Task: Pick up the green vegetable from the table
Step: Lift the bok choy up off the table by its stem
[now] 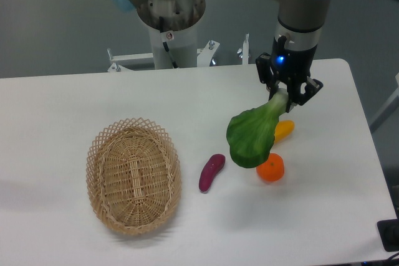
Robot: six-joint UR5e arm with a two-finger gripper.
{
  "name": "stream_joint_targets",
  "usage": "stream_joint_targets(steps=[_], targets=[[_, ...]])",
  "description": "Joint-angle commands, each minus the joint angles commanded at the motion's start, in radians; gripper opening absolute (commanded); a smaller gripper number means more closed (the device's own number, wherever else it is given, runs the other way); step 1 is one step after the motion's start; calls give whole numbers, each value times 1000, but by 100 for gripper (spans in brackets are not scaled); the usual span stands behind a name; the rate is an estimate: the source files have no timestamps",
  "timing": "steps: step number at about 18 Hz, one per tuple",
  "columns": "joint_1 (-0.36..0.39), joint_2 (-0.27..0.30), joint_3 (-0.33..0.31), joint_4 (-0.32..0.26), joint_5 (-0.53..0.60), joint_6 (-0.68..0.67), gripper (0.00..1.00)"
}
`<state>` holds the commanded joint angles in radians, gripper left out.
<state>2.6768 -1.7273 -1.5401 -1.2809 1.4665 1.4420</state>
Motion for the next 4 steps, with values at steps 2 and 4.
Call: stream_joint_targets(steps=[2,4], targets=[[2,0,2,0,0,2,47],[0,0,3,2,-5,0,47]])
